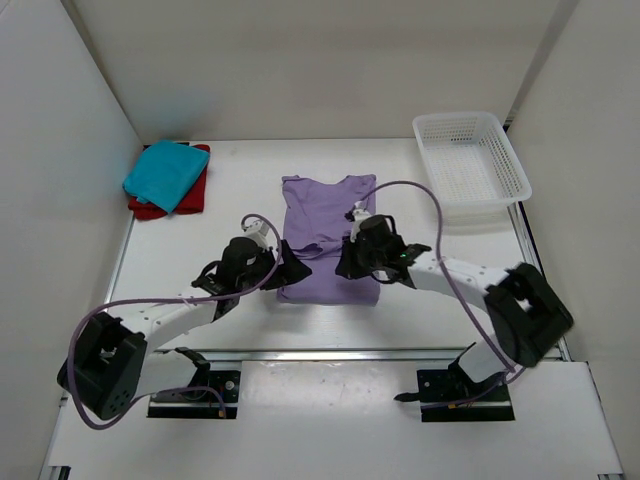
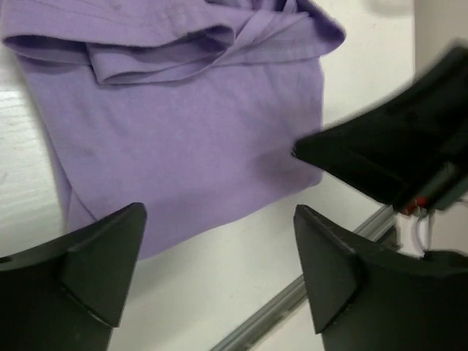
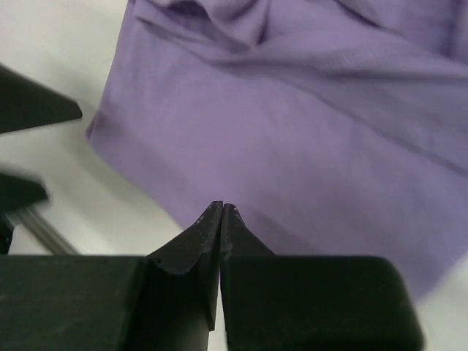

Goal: Fold and stack the t-shirts
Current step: Fold the folded rectangular tshirt in 1/3 of the way

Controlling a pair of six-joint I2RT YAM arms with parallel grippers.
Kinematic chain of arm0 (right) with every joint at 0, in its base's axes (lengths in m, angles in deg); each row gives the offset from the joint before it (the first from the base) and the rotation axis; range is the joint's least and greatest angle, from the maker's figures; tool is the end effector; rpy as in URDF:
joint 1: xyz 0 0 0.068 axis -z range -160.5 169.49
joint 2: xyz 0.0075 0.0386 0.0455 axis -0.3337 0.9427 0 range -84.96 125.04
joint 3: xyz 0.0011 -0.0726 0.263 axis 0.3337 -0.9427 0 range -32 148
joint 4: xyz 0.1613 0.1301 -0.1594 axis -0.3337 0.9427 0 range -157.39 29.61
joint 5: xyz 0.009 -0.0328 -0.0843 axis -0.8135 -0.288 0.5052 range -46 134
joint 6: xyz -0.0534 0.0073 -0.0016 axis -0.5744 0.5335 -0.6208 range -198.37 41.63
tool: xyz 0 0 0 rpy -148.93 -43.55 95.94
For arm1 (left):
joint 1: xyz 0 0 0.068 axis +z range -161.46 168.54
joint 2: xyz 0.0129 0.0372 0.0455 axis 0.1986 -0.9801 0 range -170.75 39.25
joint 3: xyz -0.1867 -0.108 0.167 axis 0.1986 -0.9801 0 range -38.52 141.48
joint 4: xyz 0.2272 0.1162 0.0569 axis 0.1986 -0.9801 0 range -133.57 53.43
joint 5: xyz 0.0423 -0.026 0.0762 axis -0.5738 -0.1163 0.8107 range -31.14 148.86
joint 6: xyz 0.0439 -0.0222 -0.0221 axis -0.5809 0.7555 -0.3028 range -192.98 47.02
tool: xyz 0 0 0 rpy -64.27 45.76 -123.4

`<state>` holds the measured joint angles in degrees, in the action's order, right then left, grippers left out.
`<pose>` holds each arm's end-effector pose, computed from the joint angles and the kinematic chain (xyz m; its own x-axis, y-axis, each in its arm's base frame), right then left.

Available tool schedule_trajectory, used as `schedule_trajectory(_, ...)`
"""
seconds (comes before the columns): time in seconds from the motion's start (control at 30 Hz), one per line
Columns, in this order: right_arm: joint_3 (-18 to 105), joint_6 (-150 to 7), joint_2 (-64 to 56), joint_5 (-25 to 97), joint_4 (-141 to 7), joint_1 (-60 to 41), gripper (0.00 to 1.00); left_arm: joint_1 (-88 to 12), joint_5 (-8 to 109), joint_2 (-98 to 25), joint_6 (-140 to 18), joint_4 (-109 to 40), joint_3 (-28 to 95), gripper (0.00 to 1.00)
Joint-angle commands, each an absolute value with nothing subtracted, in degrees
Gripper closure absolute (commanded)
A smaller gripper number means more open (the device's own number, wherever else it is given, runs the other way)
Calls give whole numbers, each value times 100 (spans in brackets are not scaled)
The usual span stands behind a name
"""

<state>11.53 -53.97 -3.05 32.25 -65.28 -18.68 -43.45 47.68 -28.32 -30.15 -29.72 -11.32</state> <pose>0.2273 0.1879 0.1991 -0.7651 -0.0870 -0.6380 -0.4510 0.7795 0.4346 0.1962 -0.1307 0.1844 -0.7900 -0.2928 -0.5386 0.1633 0.7463 -0.6453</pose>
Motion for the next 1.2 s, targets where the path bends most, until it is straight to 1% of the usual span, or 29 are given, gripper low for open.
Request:
schedule_trajectory(0.0, 1800, -5631, 580, 3125, -6976, -2049, 100, -4424, 4814, -2922, -2684, -2383, -1329, 2)
schedule_trajectory(0.07, 2221, -5728, 959, 3064, -6932, -1997, 100, -4380, 4866, -2974, -2613, -2042, -1460, 2)
schedule_trajectory(0.23, 2495, -5684, 1514, 2923, -7046, -1900, 100, -4249, 4551, -3421, -2543, -1540, -1619, 2)
schedule_trajectory(0.3, 2495, -5666, 1628, 2897, -7099, -1847, 100, -4213, 4444, -3607, -2525, -1346, -1689, 19)
schedule_trajectory(0.33, 2469, -5658, 1655, 2914, -7117, -1839, 100, -4222, 4401, -3677, -2508, -1258, -1707, 35)
schedule_trajectory(0.37, 2451, -5640, 1708, 2932, -7169, -1804, 100, -4248, 4392, -3695, -2516, -1327, -1716, 46)
schedule_trajectory(0.4, 2434, -5588, 1743, 2941, -7196, -1803, 99, -4318, 4418, -3739, -2586, -1432, -1699, 51)
schedule_trajectory(0.43, 2408, -5613, 1761, 2906, -7248, -1743, 100, -4345, 4444, -3783, -2604, -1520, -1664, 53)
schedule_trajectory(0.53, 2486, -5605, 1840, 3037, -7292, -1698, 100, -4345, 4576, -3774, -2666, -1793, -1786, 55)
schedule_trajectory(0.67, 2801, -5614, 2190, 3222, -7494, -1558, 100, -4047, 4497, -3459, -2621, -1626, -2216, 55)
schedule_trajectory(0.8, 3600, -5430, 2692, 3371, -7538, -1295, 99, -4020, 4576, -3186, -2744, -1907, -2200, 55)
schedule_trajectory(0.87, 4049, -5245, 2859, 3240, -7582, -1101, 100, -4063, 4620, -3160, -2754, -2004, -2139, 55)
schedule_trajectory(0.93, 4497, -5113, 2851, 3187, -7609, -986, 99, -4038, 4585, -3133, -2763, -2101, -2129, 55)
schedule_trajectory(0.97, 4569, -5174, 2772, 3178, -7478, -934, 99, -4046, 4498, -3046, -2745, -2118, -2112, 56)
schedule_trajectory(1.0, 4648, -5261, 2589, 3187, -7338, -942, 100, -4011, 4575, -3019, -2754, -2197, -2112, 55)
schedule_trajectory(1.07, 4413, -5428, 2160, 3239, -7240, -1038, 100, -4020, 4577, -2704, -2763, -2347, -2051, 55)
schedule_trajectory(1.17, 3377, -5456, 1395, 3152, -7362, -1258, 100, -3941, 4699, -2360, -2841, -2496, -1972, 53)
